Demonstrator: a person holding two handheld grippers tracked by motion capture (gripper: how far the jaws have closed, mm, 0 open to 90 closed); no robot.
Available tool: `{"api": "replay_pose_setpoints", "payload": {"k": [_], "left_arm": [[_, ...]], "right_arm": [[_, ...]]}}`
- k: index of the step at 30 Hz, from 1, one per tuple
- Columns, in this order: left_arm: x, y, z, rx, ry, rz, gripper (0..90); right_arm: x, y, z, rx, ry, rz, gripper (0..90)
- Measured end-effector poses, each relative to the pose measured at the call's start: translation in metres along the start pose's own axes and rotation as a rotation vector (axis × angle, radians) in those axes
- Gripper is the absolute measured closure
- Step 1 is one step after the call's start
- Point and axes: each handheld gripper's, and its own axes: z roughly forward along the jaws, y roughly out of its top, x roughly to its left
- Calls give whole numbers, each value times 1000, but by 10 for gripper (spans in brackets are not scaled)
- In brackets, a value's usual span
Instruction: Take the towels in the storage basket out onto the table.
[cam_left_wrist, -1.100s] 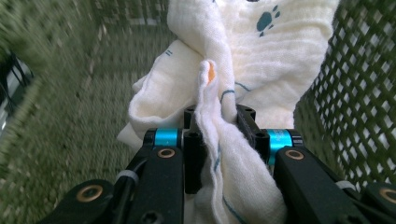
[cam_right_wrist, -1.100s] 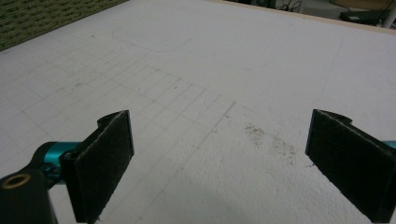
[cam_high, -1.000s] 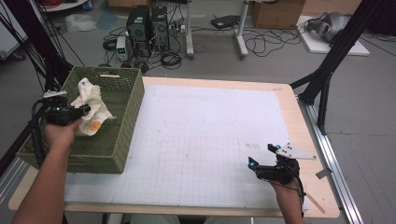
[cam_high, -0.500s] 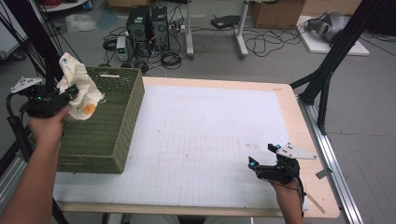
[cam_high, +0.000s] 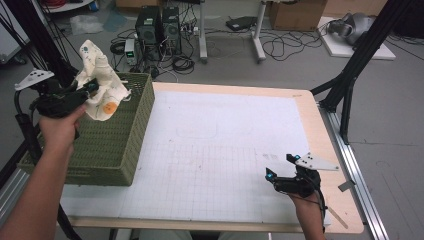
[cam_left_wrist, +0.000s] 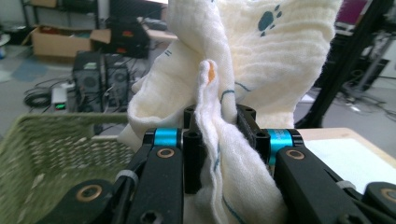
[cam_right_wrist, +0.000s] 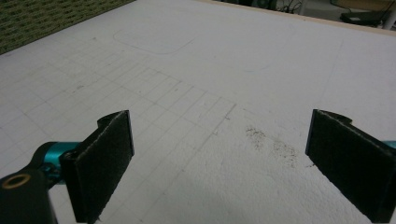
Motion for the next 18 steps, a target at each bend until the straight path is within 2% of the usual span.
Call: {"api": "replay_pose_setpoints", "payload": {"k": [8,18], "left_arm": [[-39,4,11,11,-112,38,743],[-86,-11,34,54,-246,77,743]], "right_arm": [[1,0,1,0,5,-6,70],[0,0,0,-1,3,-5,70]]}}
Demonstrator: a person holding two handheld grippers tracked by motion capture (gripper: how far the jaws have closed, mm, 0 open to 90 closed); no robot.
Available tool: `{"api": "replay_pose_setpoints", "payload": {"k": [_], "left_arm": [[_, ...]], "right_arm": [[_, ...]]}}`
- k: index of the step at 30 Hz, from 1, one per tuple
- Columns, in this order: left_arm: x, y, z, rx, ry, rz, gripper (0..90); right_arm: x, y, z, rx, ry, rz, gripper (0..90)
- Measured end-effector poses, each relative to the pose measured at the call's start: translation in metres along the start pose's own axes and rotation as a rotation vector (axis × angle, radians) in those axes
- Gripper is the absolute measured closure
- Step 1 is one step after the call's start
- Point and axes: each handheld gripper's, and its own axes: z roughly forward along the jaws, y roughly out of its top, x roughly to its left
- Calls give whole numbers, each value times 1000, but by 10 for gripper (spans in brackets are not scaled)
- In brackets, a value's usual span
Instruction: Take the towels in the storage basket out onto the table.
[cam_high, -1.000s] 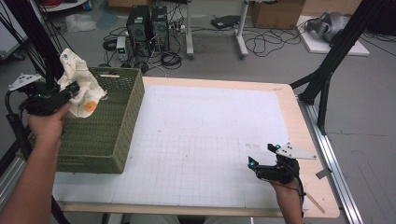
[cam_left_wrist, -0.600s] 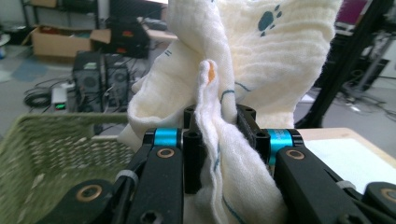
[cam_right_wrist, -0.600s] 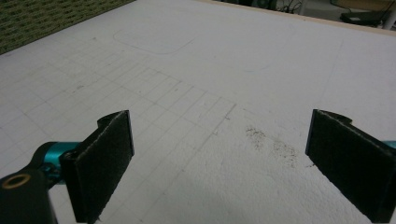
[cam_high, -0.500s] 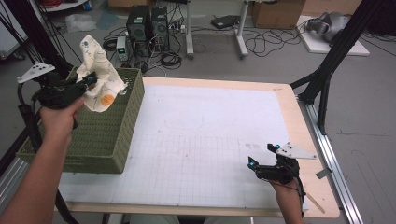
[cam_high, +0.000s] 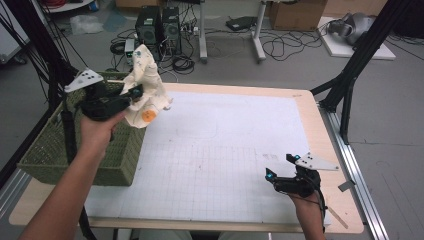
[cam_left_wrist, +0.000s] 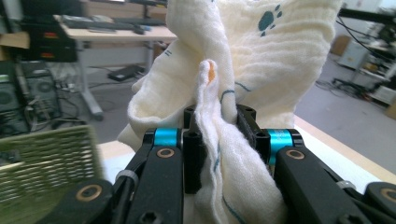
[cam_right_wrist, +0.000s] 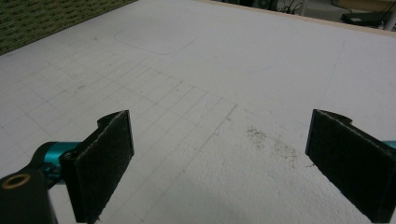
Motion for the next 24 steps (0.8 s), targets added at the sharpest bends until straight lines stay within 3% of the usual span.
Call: {"api": "replay_pose_setpoints", "payload": {"k": [10,16,20,24], "left_arm": [[-48,-23,39,62,-149,54,734],[-75,-46,66,113,-212,70,732],[-93,-61,83,159,-248,103,729],[-106,-79,99,200,-272,103,722]], "right_arm": [[-1,0,-1,-5,-3,4,70],[-1,0,-1,-6,-1,9,70],[-2,0,-2,-7,-4,9,70],[-4,-1,-3,-13,-8,6,70]]}}
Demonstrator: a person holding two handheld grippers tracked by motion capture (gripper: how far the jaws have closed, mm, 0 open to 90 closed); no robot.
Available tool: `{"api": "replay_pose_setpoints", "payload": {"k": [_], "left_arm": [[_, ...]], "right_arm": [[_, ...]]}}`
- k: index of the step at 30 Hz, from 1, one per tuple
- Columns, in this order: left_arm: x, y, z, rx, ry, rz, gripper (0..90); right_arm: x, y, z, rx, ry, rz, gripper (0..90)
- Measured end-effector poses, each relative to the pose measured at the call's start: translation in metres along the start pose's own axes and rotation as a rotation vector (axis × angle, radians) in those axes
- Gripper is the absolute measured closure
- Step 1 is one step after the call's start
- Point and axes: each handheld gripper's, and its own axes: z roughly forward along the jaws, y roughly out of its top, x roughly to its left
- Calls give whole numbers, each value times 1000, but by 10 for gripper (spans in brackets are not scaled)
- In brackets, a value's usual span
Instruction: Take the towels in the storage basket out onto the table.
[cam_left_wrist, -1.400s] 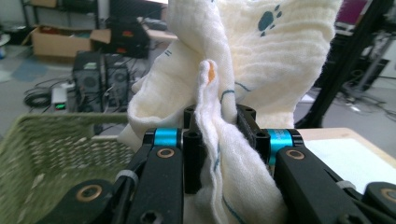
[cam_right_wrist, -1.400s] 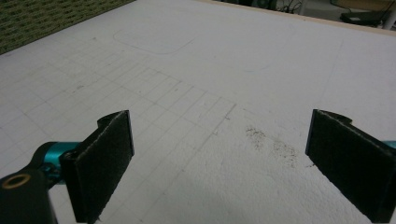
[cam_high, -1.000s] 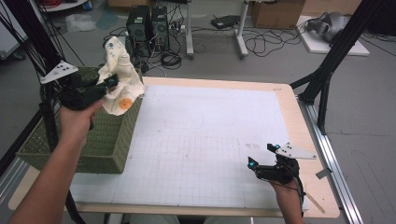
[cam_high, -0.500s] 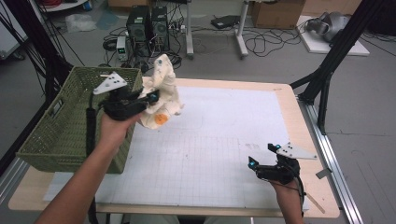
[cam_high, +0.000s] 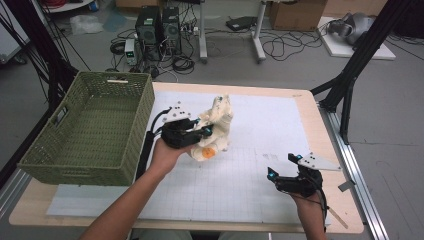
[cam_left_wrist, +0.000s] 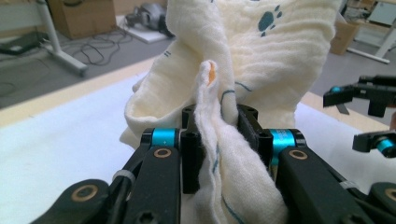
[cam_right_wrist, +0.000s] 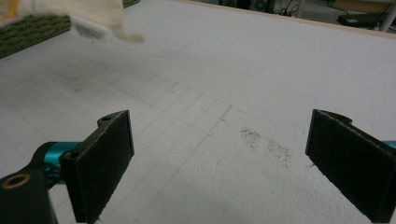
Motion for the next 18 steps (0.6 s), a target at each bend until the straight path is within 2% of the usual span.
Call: {"api": "replay_pose_setpoints", "payload": {"k": [4,8,10,13,15,18], "left_arm": [[-7,-14,19,33,-15,-10,714],[-11,-31,39,92,-24,-24,701],[-13,-34,42,101,-26,-23,701],[-16,-41,52,147,-32,-3,694],[-18,-46,58,158,-37,-12,689],[-20,-53,66,215,-55,-9,667]], "right_arm": [[0,0,-1,1,0,4,70],[-1,0,-1,6,0,10,70],[-2,0,0,3,-1,2,70],[-2,-1,0,5,-3,4,70],[-3,-1,0,5,-5,5,70],[-3,-1,0,4,-5,6,70]]}}
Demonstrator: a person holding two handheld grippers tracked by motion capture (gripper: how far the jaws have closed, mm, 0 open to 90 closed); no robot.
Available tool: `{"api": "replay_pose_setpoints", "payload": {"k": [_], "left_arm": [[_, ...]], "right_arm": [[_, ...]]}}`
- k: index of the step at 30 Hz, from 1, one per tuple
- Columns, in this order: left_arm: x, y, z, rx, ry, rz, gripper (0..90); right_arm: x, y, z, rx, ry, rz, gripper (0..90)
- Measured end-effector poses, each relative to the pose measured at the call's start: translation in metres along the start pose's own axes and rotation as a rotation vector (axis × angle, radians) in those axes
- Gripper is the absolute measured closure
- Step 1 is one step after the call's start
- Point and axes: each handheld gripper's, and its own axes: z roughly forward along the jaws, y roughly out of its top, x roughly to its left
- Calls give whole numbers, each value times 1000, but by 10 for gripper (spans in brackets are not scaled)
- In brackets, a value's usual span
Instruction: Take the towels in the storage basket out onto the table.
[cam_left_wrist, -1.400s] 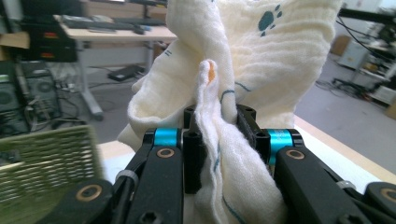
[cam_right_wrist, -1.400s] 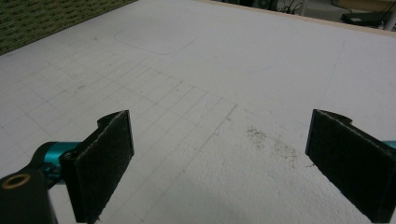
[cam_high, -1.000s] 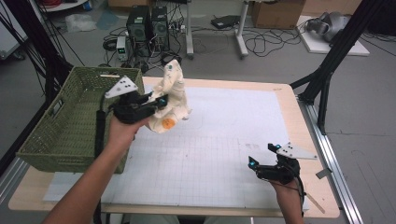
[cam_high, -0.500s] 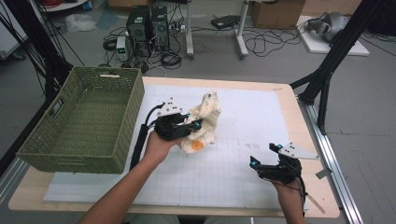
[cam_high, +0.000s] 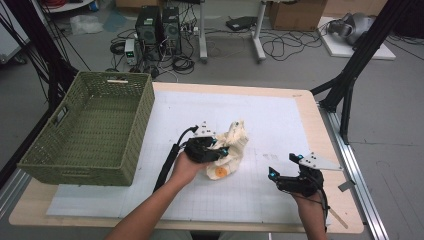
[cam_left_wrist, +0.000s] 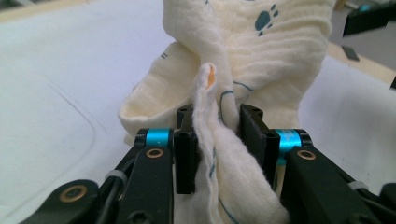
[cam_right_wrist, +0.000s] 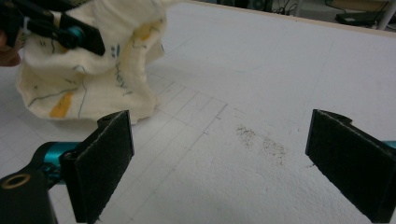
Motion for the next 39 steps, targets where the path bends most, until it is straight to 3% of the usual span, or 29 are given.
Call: {"api": "replay_pose_setpoints", "payload": {"k": [2,4,5,6,7,9,12,18,21,25,30,33,35,39], "left_arm": [[-1,-4,5,24,6,10,657],[0,-8,9,38,9,-8,616],[0,-10,11,38,8,-25,517],[0,-10,12,41,16,-31,517],[1,-9,11,39,30,-26,443],[2,-7,6,12,58,-25,350],[9,-3,-6,-30,90,-56,299],[17,-7,-32,-36,116,-47,303],[18,-15,-46,-84,117,-61,311],[20,-31,-61,-103,131,-55,316],[24,-49,-83,-181,142,-73,323],[24,-58,-90,-209,147,-61,326],[27,-61,-90,-189,157,-41,331],[28,-63,-94,-198,159,-50,326]], "right_arm": [[0,0,0,0,-3,2,70],[0,0,0,0,-3,2,70],[0,0,0,3,-4,3,70],[0,0,0,3,-4,3,70],[0,0,0,3,-3,4,70],[-1,-1,0,4,-7,4,70],[-2,-1,0,5,-7,4,70],[-1,-1,1,8,-10,4,70],[-1,-1,1,11,-10,7,70],[-2,-2,2,15,-13,2,70],[-2,-2,4,22,-20,-1,70],[-2,-2,4,28,-27,4,70],[-2,-2,5,31,-33,1,70],[-1,-3,5,30,-44,0,70]]}}
